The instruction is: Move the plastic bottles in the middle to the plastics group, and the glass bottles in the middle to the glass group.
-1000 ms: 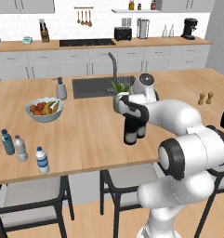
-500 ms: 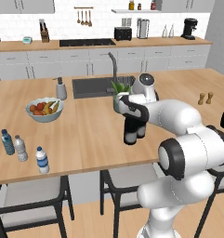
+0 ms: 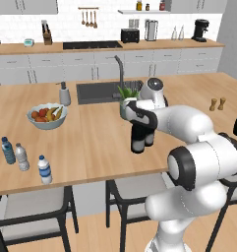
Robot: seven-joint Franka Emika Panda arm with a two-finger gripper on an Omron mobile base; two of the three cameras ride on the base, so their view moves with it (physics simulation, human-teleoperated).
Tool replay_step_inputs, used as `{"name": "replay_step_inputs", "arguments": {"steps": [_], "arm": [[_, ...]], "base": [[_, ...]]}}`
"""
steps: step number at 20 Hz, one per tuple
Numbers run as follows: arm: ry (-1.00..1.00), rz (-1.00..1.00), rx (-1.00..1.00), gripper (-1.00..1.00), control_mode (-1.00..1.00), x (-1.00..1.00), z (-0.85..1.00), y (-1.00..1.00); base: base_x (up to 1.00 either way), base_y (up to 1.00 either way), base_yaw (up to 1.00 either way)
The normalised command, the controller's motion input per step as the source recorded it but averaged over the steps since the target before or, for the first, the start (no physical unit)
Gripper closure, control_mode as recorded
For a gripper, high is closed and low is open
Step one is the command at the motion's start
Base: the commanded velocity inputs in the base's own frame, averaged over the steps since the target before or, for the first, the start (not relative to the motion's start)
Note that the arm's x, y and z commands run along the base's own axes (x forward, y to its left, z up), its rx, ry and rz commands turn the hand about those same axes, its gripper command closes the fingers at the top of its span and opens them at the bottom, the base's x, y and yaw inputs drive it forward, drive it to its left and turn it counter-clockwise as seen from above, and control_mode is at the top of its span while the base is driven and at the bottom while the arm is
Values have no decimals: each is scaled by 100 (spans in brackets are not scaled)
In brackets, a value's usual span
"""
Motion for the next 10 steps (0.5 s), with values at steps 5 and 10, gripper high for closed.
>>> {"name": "replay_step_inputs", "arguments": {"steps": [5,10], "arm": [[-2,0,0,100,-100,-20,11,-1],[0,-4,0,100,-100,-55,59,-18]], "base": [[0,0,0],[0,0,0]]}}
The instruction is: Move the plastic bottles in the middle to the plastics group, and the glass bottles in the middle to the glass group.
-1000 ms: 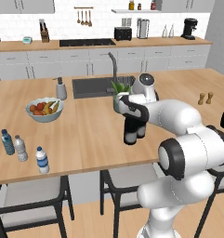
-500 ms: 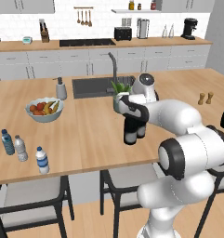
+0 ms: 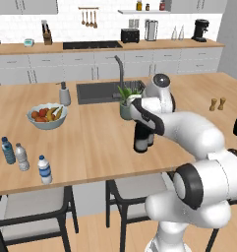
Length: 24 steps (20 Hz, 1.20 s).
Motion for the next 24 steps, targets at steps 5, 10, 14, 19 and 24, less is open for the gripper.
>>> {"name": "replay_step_inputs", "arguments": {"steps": [5,10,14,19,24], "arm": [[5,-13,0,100,-100,-72,52,-67],[7,-16,0,100,-100,-47,27,-78],[8,-21,0,100,-100,-18,20,-87],[7,-22,0,100,-100,0,9,-95],[3,-25,0,100,-100,0,0,-98]], "base": [[0,0,0],[0,0,0],[0,0,0],[0,0,0],[0,0,0]]}}
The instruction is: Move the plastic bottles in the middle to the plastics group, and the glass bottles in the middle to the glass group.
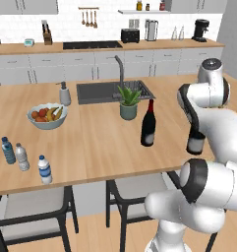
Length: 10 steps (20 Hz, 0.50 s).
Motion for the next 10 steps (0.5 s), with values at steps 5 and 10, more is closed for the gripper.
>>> {"name": "replay_step_inputs", "arguments": {"steps": [5,10], "arm": [[1,-26,0,100,-100,0,0,-100],[0,-24,0,100,-100,0,0,-100]], "base": [[0,0,0],[0,0,0]]}}
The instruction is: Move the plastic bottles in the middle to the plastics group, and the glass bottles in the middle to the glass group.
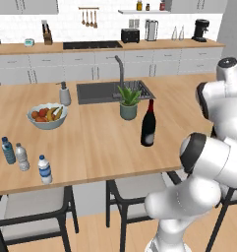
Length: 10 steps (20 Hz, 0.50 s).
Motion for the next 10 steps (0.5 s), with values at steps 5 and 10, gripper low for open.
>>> {"name": "replay_step_inputs", "arguments": {"steps": [5,10], "arm": [[1,-23,0,100,-100,0,0,-100],[0,-22,0,100,-100,0,0,-93]], "base": [[0,0,0],[0,0,0]]}}
